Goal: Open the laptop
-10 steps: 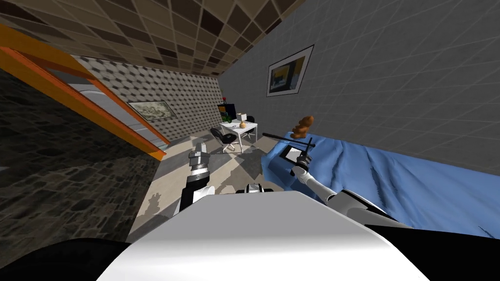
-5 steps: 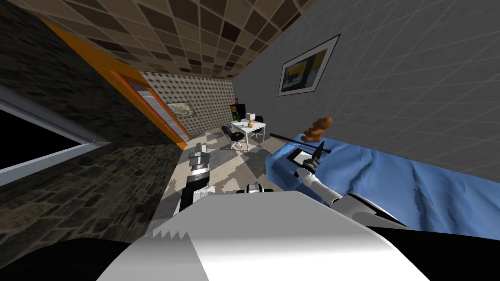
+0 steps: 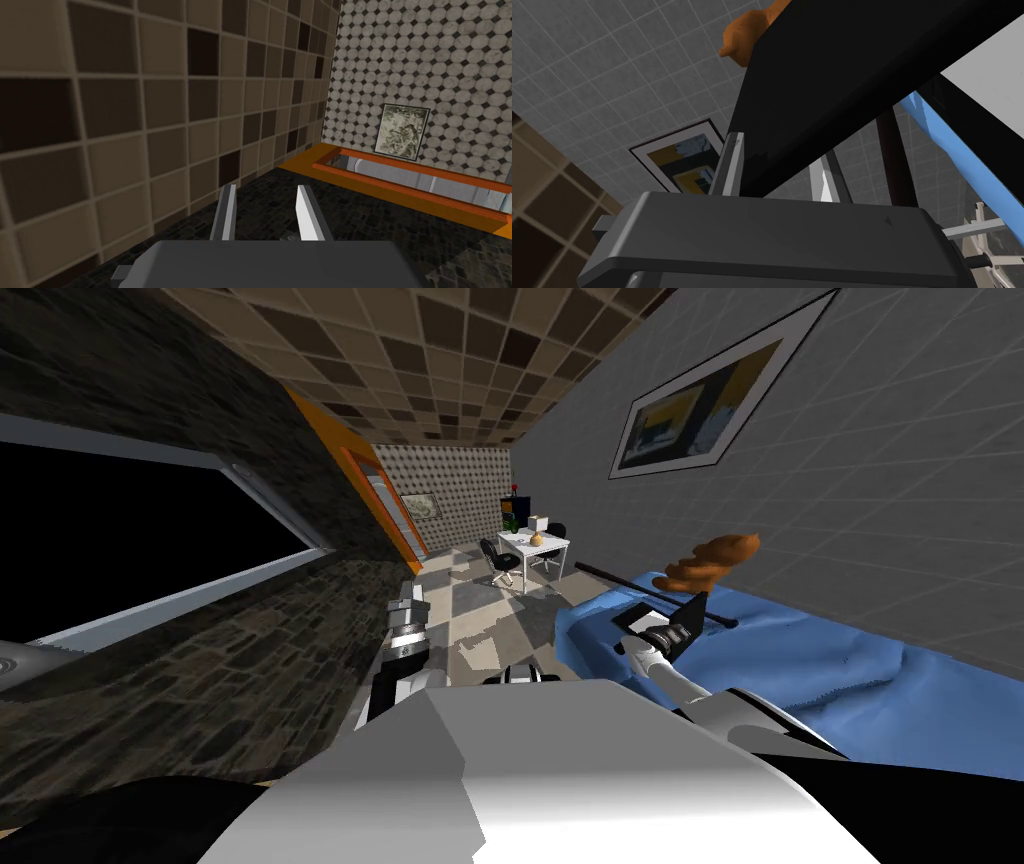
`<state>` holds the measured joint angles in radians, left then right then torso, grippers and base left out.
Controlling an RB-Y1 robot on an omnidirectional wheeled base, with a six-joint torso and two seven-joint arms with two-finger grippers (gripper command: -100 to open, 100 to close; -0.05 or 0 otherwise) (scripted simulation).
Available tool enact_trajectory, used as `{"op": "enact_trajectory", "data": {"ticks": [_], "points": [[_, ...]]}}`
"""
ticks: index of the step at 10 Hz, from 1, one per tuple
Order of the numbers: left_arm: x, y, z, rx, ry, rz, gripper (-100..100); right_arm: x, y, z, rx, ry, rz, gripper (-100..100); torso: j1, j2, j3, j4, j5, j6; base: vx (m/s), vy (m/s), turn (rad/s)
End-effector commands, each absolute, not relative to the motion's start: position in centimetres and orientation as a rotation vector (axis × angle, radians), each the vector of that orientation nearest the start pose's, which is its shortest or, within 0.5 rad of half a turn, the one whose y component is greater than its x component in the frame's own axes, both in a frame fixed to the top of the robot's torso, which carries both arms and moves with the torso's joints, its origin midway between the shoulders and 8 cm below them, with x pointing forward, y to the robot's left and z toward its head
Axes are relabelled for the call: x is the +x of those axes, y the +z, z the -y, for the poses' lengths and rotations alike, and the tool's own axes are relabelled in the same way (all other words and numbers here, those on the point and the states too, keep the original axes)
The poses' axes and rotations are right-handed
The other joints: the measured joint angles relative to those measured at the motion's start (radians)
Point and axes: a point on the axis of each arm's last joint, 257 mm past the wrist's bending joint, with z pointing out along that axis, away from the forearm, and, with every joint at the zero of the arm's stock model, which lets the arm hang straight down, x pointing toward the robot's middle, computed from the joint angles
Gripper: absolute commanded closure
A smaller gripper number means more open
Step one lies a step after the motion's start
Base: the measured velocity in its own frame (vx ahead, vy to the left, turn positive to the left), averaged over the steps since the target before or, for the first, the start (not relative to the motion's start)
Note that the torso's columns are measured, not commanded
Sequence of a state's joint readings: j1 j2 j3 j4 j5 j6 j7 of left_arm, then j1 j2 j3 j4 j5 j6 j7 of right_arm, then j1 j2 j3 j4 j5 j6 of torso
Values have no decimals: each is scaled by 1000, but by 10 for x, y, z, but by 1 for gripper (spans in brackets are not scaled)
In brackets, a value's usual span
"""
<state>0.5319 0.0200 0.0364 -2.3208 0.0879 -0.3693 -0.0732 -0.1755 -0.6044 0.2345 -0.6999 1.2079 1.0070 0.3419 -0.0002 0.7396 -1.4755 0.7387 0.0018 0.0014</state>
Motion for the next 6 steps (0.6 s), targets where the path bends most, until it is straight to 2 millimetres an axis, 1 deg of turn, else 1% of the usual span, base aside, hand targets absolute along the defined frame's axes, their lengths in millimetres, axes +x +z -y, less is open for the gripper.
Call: {"op": "enact_trajectory", "data": {"ticks": [1, 2, 3, 4, 5, 6], "points": [[351, 8, -304, -758, -1219, -677, 0, 287, -318, 727, 178, -1857, -1969, 100, 3, -2, -1, 0, 0, -2, -152, -50, 415], [351, 8, -304, -758, -1219, -677, 0, 284, -319, 728, 177, -1864, -1974, 100, 2, -1, 0, -1, -1, 0, -123, -28, 411], [351, 8, -304, -758, -1219, -677, 0, 284, -319, 728, 177, -1864, -1974, 100, 3, -2, -1, 0, 0, -1, -51, -6, 395], [351, 8, -304, -758, -1219, -677, 0, 246, -319, 746, 244, -1951, -2019, 100, 4, -6, -3, -1, 1, -3, -100, -13, 427], [351, 8, -304, -758, -1219, -677, 0, 246, -319, 746, 243, -1951, -2019, 100, 4, -2, -2, -1, 2, -1, -110, -22, 466], [351, 8, -304, -758, -1219, -677, 0, 246, -319, 746, 243, -1951, -2019, 100, 3, 0, 0, 0, 1, -2, -49, -13, 200]]}}
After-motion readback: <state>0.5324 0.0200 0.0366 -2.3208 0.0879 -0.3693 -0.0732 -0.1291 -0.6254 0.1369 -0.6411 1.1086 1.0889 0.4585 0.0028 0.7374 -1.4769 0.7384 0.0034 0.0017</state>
